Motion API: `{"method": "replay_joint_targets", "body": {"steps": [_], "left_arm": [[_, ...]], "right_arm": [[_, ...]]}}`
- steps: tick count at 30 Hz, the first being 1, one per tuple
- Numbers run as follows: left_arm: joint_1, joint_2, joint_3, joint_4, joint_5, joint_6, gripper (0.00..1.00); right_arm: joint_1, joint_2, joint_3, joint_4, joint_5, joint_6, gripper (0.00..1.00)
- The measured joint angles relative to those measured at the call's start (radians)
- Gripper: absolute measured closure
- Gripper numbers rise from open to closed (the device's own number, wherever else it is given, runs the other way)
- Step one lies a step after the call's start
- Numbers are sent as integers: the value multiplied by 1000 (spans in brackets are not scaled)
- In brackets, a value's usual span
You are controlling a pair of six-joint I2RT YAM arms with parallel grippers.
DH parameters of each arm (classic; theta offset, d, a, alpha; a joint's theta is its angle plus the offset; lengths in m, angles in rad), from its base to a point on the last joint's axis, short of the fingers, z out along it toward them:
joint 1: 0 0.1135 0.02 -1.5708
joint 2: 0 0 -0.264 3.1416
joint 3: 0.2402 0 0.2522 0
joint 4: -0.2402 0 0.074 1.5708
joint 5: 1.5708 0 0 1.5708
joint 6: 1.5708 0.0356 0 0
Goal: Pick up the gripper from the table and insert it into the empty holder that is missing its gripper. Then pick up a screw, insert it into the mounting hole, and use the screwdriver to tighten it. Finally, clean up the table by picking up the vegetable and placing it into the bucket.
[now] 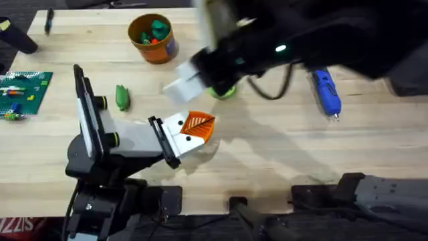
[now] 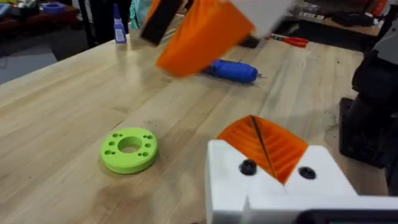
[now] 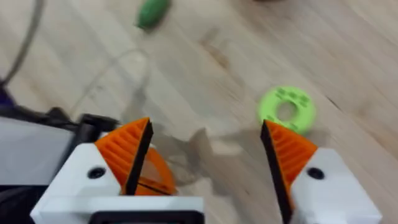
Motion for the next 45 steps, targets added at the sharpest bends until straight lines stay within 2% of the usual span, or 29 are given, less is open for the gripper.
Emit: {"method": "replay_joint_targets", "body": {"steps": [7, 10, 12, 13, 14, 19, 26, 30, 35, 40, 45], "left_arm": [[0, 0, 0, 0, 2, 0, 994], [0, 0, 0, 0, 2, 0, 994], [0, 0, 0, 0, 2, 0, 994], [0, 0, 0, 0, 2, 0, 994], [0, 0, 0, 0, 2, 0, 994], [0, 0, 0, 0, 2, 0, 994], [0, 0, 0, 0, 2, 0, 994], [0, 0, 0, 0, 2, 0, 994], [0, 0, 0, 0, 2, 0, 994], [0, 0, 0, 0, 2, 0, 994], [0, 0, 0, 0, 2, 0, 994]], "right_arm": [[-170, -104, 4, -297, 135, 64, 9], [-254, -137, -20, -339, 160, 84, 11], [-312, -169, -69, -332, 167, 94, 10], [-396, -219, -164, -321, 171, 99, 9], [-429, -235, -198, -317, 169, 92, 7], [-633, -261, -300, -293, 50, -38, 8], [-944, -219, -309, -243, -74, -228, 8], [-1073, -177, -309, -206, -102, -264, 8], [-1118, -152, -310, -158, -125, -332, 8], [-1102, -115, -310, -89, -73, -420, 9], [-1083, -22, -310, -54, -46, -495, 8]]}}
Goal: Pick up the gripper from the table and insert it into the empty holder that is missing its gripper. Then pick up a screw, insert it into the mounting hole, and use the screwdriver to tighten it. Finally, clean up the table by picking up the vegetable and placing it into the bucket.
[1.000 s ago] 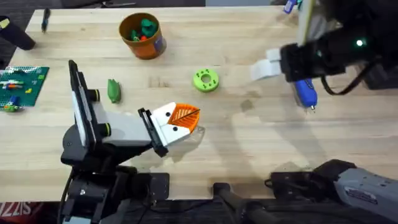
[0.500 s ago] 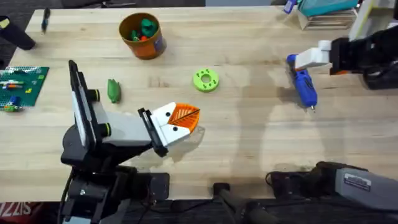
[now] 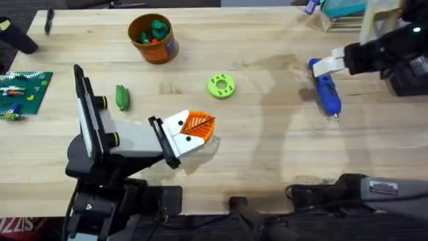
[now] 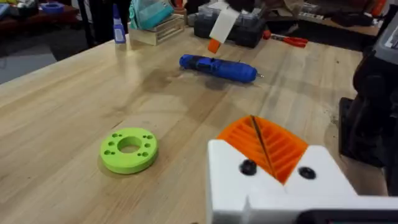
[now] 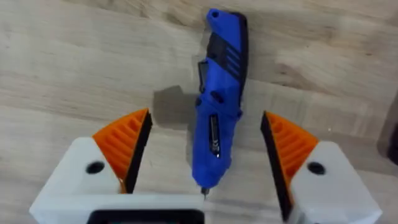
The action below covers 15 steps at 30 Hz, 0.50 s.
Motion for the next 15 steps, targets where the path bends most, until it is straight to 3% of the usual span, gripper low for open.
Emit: {"method": "replay_joint_targets", "body": {"steps": [15], "left_arm": [[0, 0, 0, 0, 0, 0, 994]], "right_arm": [[1, 290, 53, 122, 38, -27, 8]]}}
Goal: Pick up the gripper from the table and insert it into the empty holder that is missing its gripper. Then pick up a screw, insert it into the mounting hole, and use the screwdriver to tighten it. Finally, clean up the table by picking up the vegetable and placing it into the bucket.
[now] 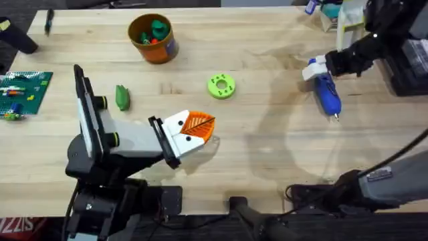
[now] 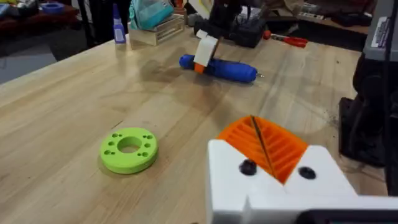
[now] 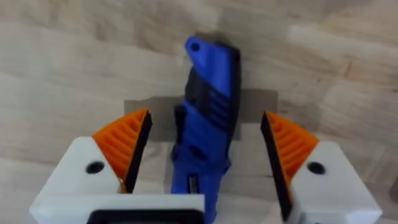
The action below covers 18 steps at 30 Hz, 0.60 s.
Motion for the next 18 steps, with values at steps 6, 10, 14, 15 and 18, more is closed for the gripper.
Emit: {"method": "replay_joint_targets", "body": {"steps": [6, 10, 14, 15, 18], "left_arm": [[0, 0, 0, 0, 0, 0, 994], [0, 0, 0, 0, 0, 0, 994], [0, 0, 0, 0, 0, 0, 994], [0, 0, 0, 0, 0, 0, 994], [0, 0, 0, 0, 0, 0, 994]], "right_arm": [[0, 39, 14, 33, 29, 0, 8], [0, 41, 14, 37, 33, 0, 8], [0, 46, 16, 40, 29, 0, 8], [0, 51, 17, 39, 28, 0, 8], [0, 76, 19, 34, 27, 0, 8]]}}
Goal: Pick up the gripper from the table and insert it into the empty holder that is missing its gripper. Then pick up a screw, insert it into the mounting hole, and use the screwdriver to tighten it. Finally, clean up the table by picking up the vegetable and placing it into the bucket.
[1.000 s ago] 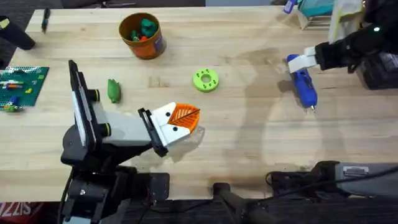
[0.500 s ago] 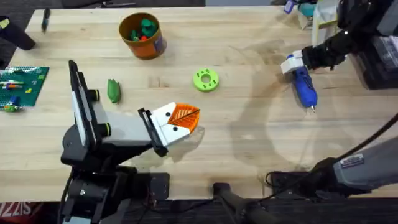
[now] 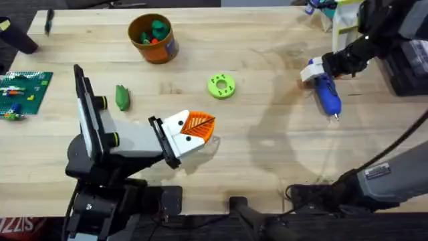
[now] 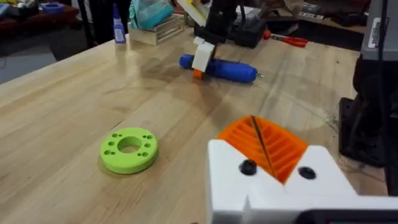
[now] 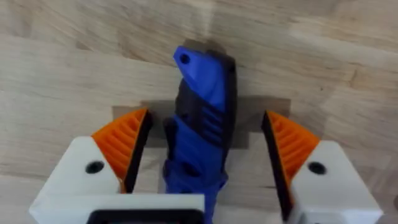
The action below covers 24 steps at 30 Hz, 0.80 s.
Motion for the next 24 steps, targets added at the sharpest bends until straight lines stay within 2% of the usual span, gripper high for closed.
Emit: {"method": "replay_joint_targets", "body": {"steps": [5, 7, 11, 15, 16, 19, 24], "left_arm": [[0, 0, 0, 0, 0, 0, 994], [0, 0, 0, 0, 0, 0, 994], [0, 0, 0, 0, 0, 0, 994], [0, 0, 0, 0, 0, 0, 994], [0, 0, 0, 0, 0, 0, 994], [0, 0, 0, 0, 0, 0, 994], [0, 0, 0, 0, 0, 0, 994]], "right_arm": [[0, 15, 17, -6, -3, 0, 12], [0, 16, 18, -6, -2, -1, 63], [0, 19, 21, -6, -2, -11, 325], [0, 20, 22, -7, 2, -15, 525], [0, 20, 22, -6, 4, -15, 604], [0, 24, 22, -5, 7, -20, 957], [0, 24, 24, -6, 6, -19, 978]]}}
